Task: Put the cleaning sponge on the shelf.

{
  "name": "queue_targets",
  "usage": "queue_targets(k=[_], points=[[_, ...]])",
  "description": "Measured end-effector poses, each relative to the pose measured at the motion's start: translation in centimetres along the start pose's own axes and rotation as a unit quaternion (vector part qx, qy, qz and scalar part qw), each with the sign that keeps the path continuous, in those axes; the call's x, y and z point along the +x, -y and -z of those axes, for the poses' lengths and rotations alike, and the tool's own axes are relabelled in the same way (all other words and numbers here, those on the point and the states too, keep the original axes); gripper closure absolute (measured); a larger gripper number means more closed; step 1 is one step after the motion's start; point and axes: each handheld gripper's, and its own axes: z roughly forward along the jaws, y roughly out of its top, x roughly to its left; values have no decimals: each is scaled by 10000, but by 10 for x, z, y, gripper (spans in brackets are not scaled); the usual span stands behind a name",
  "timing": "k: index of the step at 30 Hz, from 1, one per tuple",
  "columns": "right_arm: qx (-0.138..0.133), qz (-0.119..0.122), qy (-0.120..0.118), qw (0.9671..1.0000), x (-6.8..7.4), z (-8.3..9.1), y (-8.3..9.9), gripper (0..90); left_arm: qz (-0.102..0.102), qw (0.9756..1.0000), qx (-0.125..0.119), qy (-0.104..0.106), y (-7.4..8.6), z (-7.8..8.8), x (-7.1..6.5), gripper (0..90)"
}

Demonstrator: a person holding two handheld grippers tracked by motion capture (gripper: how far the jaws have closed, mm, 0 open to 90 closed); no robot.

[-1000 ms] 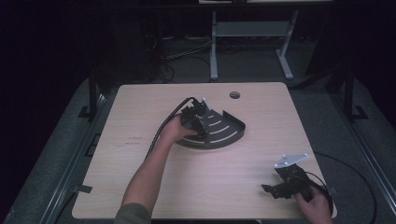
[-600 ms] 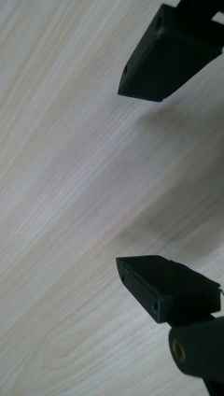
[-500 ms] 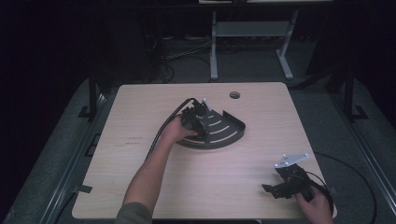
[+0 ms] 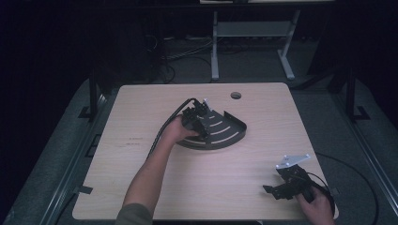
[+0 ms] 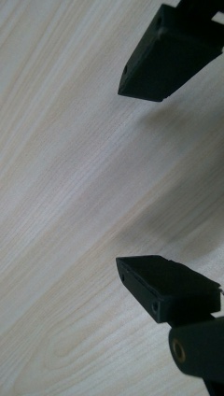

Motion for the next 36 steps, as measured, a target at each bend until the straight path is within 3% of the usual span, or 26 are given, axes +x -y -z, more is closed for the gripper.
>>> queue_targets(k=[13,36], points=[[3,14,-6,10000,1,-1,-1,143,35,10000,-54,-6,1,3,1,216],[47,56,-1,10000,3,-2,-2,143,-46,9998,-181,-79,10,24,-7,204]])
